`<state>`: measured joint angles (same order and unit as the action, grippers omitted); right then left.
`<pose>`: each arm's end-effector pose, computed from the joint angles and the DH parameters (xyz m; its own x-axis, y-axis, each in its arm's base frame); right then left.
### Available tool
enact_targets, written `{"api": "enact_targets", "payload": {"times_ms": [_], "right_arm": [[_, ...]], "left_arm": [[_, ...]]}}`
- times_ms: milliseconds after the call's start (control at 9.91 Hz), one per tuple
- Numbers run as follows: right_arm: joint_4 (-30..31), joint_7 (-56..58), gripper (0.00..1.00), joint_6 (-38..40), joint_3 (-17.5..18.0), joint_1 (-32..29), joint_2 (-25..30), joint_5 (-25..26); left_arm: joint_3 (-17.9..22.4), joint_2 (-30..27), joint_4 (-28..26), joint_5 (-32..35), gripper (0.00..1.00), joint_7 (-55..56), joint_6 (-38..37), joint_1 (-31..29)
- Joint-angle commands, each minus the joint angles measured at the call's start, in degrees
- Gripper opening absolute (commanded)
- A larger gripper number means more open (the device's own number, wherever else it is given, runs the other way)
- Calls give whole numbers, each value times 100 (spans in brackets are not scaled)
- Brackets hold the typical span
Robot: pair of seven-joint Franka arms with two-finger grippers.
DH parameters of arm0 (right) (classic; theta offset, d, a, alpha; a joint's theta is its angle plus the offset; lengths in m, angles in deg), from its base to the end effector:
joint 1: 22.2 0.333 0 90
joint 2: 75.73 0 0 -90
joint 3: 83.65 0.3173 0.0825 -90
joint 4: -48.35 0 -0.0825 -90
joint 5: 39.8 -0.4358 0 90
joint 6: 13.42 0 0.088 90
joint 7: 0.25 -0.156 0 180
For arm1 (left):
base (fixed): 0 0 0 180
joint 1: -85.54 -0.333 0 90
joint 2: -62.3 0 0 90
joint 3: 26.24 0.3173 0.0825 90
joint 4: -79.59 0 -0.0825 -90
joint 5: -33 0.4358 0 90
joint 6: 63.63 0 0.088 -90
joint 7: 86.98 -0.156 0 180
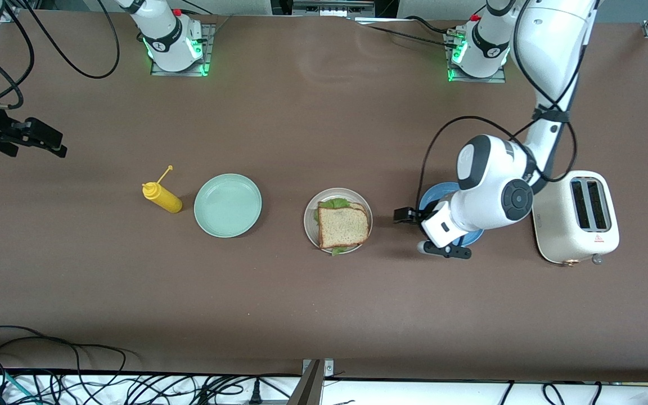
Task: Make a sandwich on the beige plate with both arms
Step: 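Withdraw the left gripper from the sandwich past the blue plate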
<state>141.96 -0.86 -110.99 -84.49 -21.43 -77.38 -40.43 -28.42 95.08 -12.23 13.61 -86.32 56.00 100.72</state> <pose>0.6273 0.0009 0.5377 0.9991 -0.0133 0.0402 -0.0129 -0.9999 -0.0110 0.6826 -0.2433 0.2177 0.9858 -0.1211 -0.1161 -0.0828 -0.9530 0.2914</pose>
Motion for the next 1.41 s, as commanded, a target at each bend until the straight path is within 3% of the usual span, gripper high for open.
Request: {"api": "enact_targets", "payload": {"times_ms": [0, 404, 1009, 1312], "right_arm": [[729, -63, 100, -141, -4, 2, 613, -95], [536, 52, 100, 133, -48, -42, 516, -15], [544, 43, 100, 291, -83, -51, 498, -15], [544, 34, 100, 291, -83, -51, 498, -7]], "left_arm": [[-2, -307, -38, 775, 100, 40, -518, -216], [-10, -579, -65, 1980, 100, 190, -1344, -532], [-19, -1220, -47, 2106, 100, -320, -1847, -1481], [-19, -1764, -126, 2106, 100, -312, -2162, -1675]]}}
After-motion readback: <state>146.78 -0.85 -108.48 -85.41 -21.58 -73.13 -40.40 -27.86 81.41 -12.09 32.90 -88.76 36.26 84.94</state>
